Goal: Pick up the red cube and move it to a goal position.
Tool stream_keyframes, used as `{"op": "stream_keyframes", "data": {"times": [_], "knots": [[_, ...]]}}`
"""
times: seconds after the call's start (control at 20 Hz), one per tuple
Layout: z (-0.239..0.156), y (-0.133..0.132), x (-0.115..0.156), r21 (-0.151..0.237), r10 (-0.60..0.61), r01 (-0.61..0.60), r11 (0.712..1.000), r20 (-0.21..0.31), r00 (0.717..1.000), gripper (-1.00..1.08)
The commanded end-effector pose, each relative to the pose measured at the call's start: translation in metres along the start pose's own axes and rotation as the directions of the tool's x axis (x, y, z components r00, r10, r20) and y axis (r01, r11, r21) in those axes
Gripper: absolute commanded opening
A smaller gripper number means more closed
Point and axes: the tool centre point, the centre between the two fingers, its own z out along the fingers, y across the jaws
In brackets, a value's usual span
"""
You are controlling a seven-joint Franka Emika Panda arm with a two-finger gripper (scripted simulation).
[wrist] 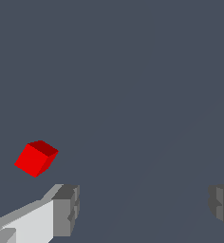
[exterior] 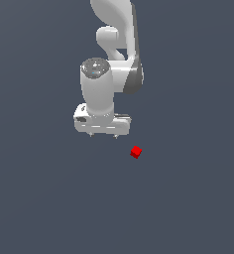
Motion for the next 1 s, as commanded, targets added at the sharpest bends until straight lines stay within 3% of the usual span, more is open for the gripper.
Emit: {"op": "stream_keyframes", "data": {"times": [0.0, 0.5, 0.95], "knots": [[0.0, 0.0, 0.0, 0.0, 0.0, 0.0, 1.0, 0.0, 1.0, 1.0], [0.013, -0.012, -0.005, 0.0, 0.047, -0.047, 0.999, 0.001, 0.999, 1.0], [0.045, -0.044, -0.016, 0.0, 0.17, -0.17, 0.985, 0.004, 0.985, 1.0]]}}
